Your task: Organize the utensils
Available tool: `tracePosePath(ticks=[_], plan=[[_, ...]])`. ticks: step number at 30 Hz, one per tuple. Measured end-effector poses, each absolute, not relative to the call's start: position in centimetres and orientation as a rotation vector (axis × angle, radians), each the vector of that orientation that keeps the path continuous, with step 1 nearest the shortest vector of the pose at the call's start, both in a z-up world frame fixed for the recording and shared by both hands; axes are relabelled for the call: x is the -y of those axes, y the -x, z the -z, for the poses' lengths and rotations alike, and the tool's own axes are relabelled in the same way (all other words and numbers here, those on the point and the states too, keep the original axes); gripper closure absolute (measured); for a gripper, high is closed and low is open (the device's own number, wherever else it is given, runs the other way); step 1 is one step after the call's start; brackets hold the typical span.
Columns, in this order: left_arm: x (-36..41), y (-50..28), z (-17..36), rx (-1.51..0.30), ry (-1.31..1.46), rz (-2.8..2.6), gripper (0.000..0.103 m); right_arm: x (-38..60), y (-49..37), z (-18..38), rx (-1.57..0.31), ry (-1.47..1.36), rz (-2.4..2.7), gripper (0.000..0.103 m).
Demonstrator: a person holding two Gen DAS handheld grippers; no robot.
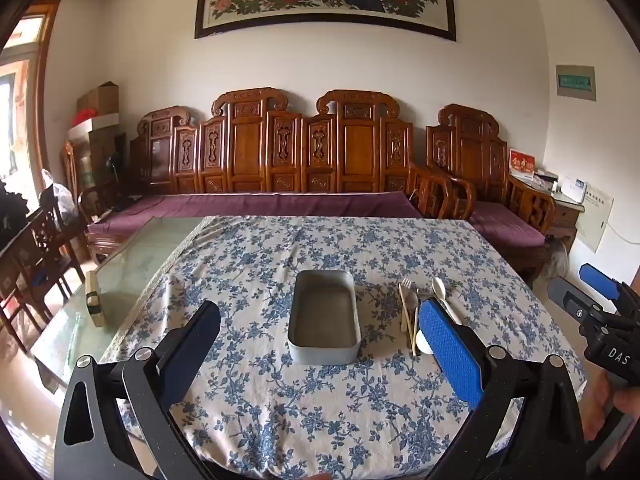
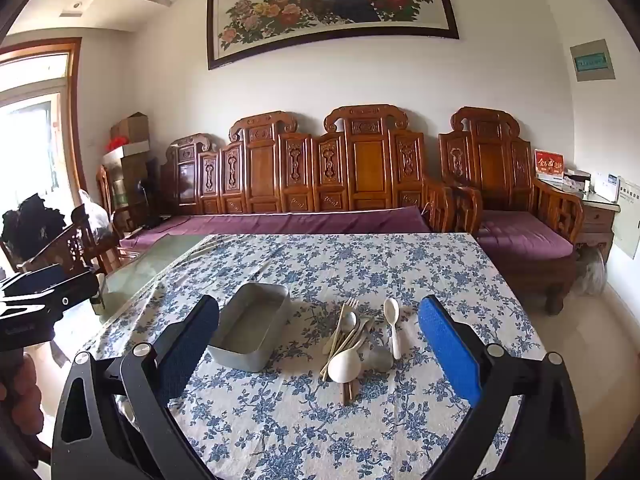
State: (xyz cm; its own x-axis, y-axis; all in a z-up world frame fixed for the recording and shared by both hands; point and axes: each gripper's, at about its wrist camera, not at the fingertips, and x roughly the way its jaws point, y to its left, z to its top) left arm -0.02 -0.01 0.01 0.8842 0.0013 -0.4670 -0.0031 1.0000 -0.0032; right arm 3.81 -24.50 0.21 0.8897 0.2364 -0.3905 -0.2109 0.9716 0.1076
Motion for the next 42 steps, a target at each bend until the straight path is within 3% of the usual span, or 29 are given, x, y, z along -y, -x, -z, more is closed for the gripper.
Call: tracePosePath(ticks=[42], plan=[[0.7,0.3,-1.0,-0.48,-0.003,0.008,0.006,24.6,-3.7,-0.5,-0.409,-0.068,-0.243,0.003]])
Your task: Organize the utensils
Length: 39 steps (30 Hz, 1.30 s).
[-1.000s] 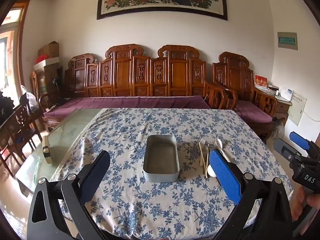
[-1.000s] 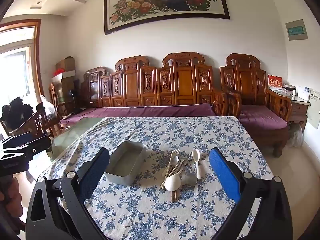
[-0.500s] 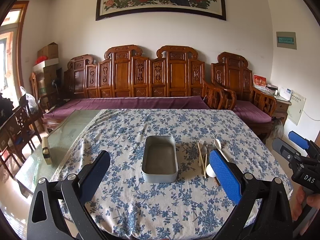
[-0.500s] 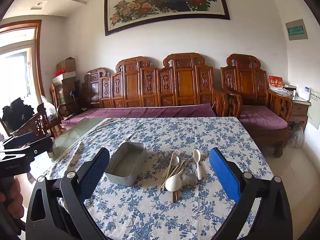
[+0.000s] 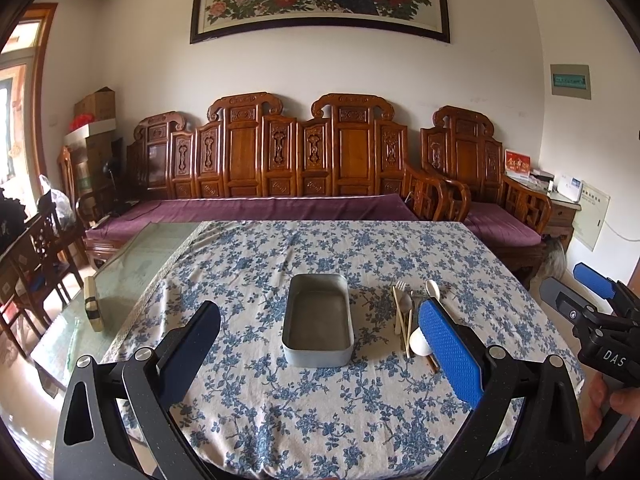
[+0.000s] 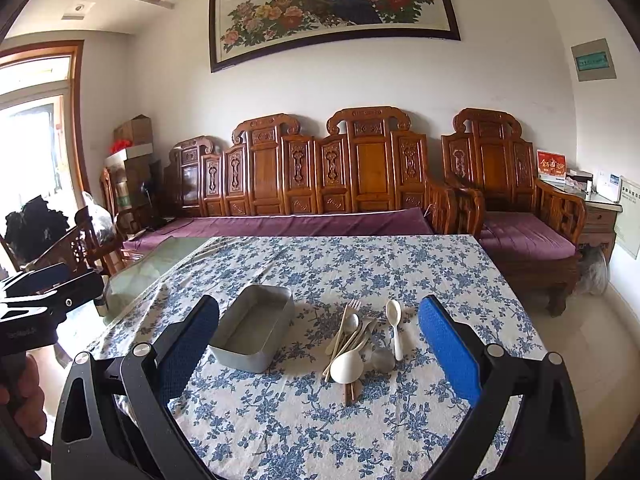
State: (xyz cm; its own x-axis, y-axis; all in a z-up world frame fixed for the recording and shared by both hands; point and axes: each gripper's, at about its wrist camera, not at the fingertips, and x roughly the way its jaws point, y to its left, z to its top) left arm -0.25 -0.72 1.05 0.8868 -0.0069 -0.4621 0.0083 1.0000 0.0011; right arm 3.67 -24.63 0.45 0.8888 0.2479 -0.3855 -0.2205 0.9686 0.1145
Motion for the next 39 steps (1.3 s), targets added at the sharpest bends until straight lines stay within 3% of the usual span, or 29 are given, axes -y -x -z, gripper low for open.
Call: tracePosePath(ticks=[39], plan=[[0.95,0.4,-1.3,-0.476,-0.007,0.009,0.006,24.71,-3.6,-0.6,-0.405,-0.068,-0.244,0.003]])
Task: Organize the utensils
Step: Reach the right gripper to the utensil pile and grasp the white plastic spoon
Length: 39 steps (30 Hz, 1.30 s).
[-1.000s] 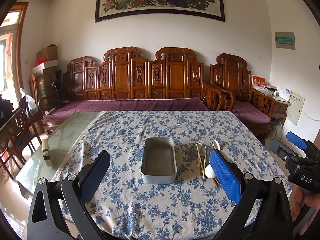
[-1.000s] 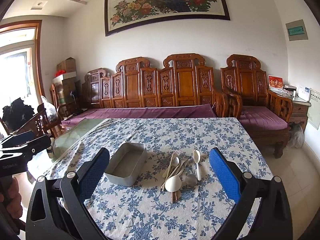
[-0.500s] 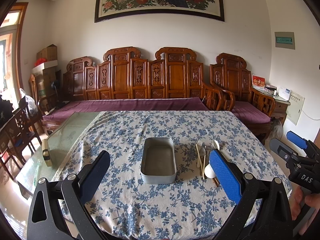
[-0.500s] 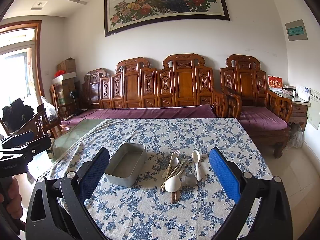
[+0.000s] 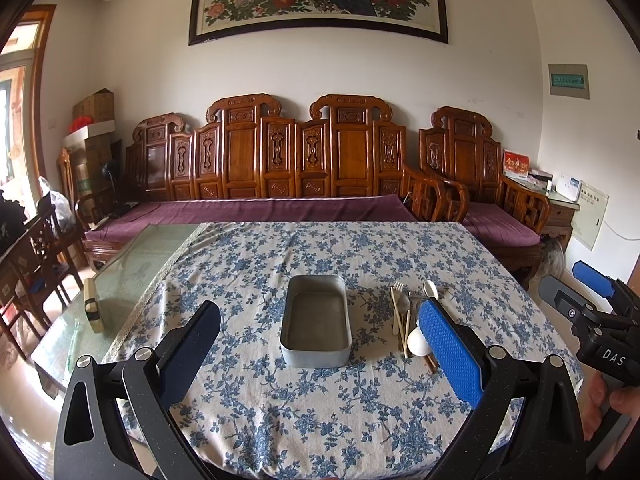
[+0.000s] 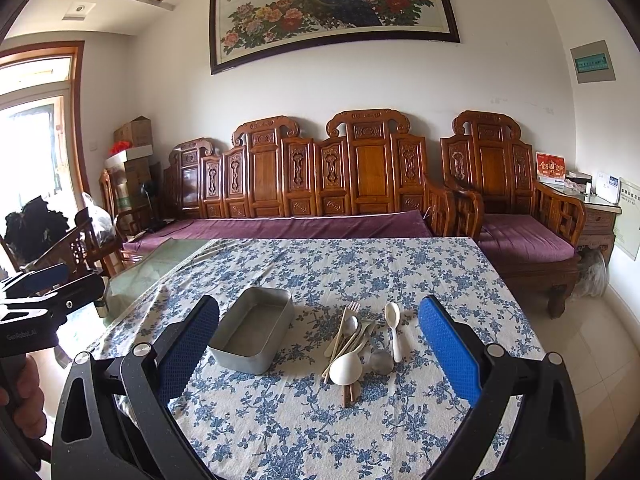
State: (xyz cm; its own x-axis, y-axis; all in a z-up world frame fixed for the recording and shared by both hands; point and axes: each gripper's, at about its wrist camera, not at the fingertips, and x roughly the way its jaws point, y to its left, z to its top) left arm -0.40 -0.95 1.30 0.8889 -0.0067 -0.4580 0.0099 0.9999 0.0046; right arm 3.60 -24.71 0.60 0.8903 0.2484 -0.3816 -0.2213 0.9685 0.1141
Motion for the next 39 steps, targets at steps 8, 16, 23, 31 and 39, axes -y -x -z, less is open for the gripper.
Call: tracePosePath(ticks=[8,16,23,31,39], plan=[[1.3,0.2,-1.4,-0.481,-0.009,0.015,0.006,24.8,-3.6,-0.9,-0.407,-0.068,-0.245,0.003],[1.2,-1.5,0.4,-0.535,-0.011,0.028,0.007,25.2,-5.2,0.2,-0.439,-0.058,-0.236,0.003],[2.1,-4.6,3.2,-0.61,-0.024,0.07,0.006,26.0,-8.5,3.2,-0.488,-0.032,-0.238,0.01],[4.9,-8.9,6.7,-0.688,-0.057,0.135,0.007,28.4,-14.2,7.4,-0.586,-0.011,-0.249,0.037],[6.8,-12.8,9.1,-0.739,-0.077,0.167,0.007,30.0,-20.0,11.0,-0.666,-0.02,-0.276,0.053]])
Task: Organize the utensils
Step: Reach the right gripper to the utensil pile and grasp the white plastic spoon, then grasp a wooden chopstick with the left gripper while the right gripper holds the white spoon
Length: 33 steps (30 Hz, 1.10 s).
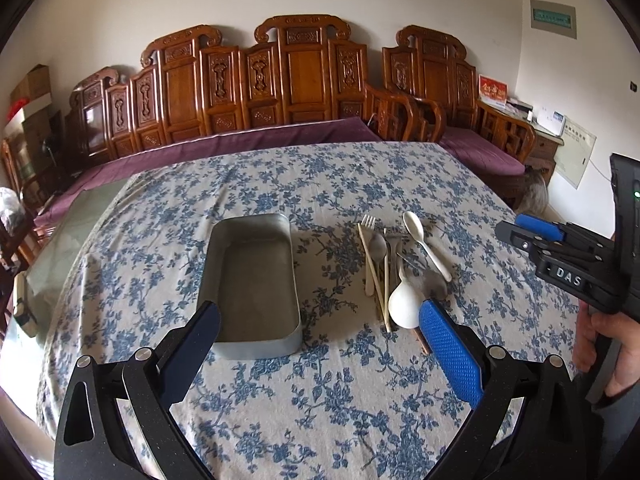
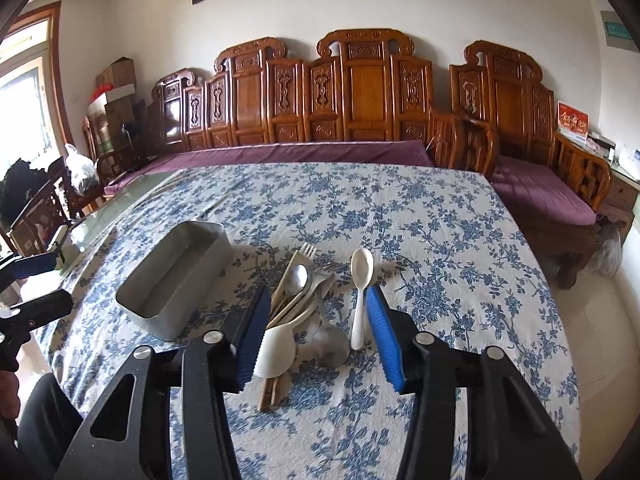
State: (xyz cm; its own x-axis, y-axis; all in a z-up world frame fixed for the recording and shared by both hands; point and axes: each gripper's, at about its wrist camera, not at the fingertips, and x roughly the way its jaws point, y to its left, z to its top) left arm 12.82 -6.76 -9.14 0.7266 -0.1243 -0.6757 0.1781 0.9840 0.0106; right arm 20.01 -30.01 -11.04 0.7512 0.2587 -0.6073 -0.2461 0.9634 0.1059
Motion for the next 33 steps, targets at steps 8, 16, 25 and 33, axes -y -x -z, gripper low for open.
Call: tracePosePath(ticks=[8,16,25,33], plan=[[8.0,-15.8,11.0,-0.768,-0.073,0.185,0.008,30.1,-27.1,15.2,-0.756,0.023,-0.295,0.063],[8.8,-18.7,13.4,-0.826,-0.083,0.186,0.021,30.7,-32.6,22.2,-0.884,0.017,-0.296,0.072],[11.7,-22.0,17.2,-0.919,-0.085,0.223,0.037,30.4,-34.1,25.1,-0.959,0.052,-0.307,0.079],[14.2,-25.1,20.2,-0.995,-0.084,0.249,0.057,31.5,-34.0,25.0,-0.976,0.072,-0.288,0.093]])
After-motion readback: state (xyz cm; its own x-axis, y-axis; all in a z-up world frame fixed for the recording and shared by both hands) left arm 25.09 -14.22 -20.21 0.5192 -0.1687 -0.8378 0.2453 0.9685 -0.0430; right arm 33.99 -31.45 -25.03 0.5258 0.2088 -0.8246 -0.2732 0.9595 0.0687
